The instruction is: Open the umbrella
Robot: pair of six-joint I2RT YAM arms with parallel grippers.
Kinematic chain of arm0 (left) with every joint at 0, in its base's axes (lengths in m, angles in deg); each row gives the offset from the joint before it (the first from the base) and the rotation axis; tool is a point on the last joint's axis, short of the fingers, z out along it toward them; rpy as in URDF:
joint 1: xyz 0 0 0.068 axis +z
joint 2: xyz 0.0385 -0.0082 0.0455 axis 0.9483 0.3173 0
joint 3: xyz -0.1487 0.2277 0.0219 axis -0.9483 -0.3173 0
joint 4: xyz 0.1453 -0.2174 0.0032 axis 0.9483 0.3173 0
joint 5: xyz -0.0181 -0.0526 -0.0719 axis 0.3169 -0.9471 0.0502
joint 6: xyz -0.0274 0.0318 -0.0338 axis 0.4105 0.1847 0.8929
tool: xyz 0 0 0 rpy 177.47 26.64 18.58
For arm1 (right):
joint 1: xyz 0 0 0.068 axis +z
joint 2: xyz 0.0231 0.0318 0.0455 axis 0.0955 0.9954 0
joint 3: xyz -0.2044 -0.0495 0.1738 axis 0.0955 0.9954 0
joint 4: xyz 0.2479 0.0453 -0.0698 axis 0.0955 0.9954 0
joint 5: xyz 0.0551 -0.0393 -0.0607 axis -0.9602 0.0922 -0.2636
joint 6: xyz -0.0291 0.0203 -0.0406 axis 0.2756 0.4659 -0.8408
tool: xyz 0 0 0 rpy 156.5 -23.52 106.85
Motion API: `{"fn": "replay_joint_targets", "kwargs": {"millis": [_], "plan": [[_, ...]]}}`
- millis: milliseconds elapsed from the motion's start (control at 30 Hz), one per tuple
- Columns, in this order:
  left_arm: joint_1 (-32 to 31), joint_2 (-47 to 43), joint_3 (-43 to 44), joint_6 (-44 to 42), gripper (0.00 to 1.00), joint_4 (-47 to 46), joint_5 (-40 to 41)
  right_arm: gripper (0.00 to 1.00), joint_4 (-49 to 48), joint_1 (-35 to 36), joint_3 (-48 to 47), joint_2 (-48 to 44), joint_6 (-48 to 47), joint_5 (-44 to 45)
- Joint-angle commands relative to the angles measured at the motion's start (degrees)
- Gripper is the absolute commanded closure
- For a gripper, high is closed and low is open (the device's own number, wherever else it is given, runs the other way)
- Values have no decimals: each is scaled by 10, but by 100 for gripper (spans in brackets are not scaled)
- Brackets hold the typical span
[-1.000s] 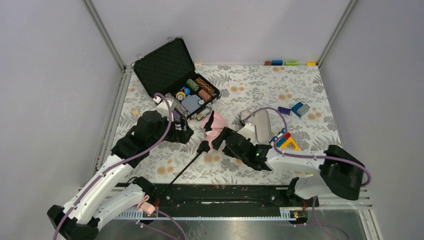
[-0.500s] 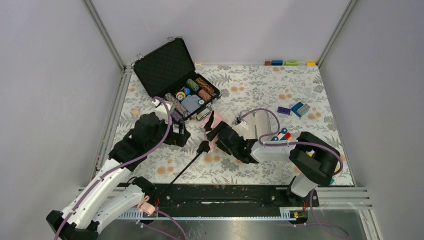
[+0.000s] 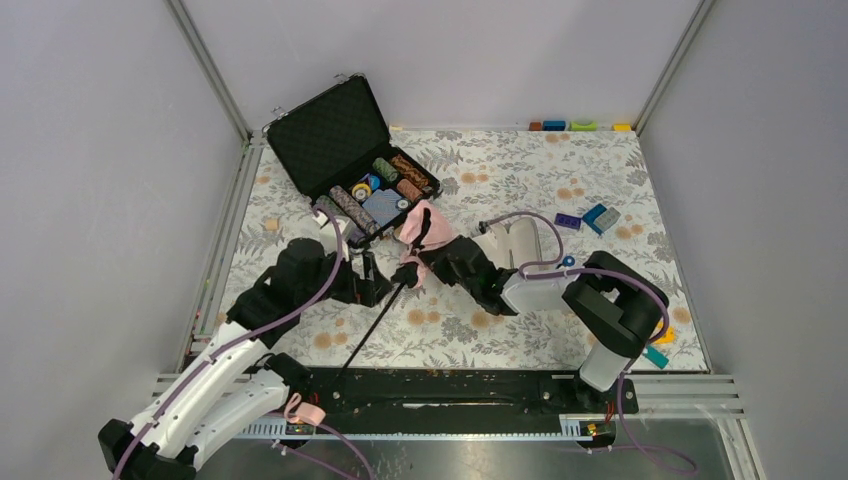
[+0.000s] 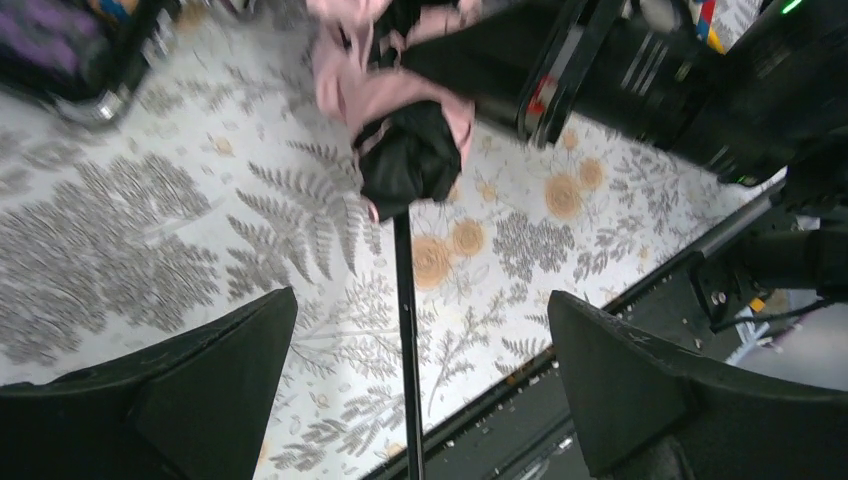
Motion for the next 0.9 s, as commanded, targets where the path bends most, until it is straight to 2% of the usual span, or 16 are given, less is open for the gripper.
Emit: {"fn": "replay_joint_targets", "kwargs": {"millis": [0, 267, 433, 600, 633, 733, 800, 867], "plan": [[4, -20, -38, 89, 1, -51, -61, 100, -138, -9, 8, -23, -51, -22], [4, -71, -58, 177, 1, -98, -91, 100, -224, -12, 21, -155, -152, -24], [4, -80, -40, 182, 1, -120, -98, 100, -274, -14, 22, -220, -191, -56], [4, -64, -46, 218, 1, -228, -195, 100, -365, -15, 36, -250, -208, -92], [4, -61, -56, 235, 4, -257, -217, 100, -372, -14, 36, -255, -209, -99], [3, -60, -78, 269, 29, -321, -253, 100, -363, -15, 35, -273, -211, -112], [3, -67, -83, 272, 36, -329, -259, 100, -352, -14, 32, -285, -227, -121], [1, -76, -88, 274, 39, -331, -261, 100, -339, -14, 28, -294, -238, -123]]}}
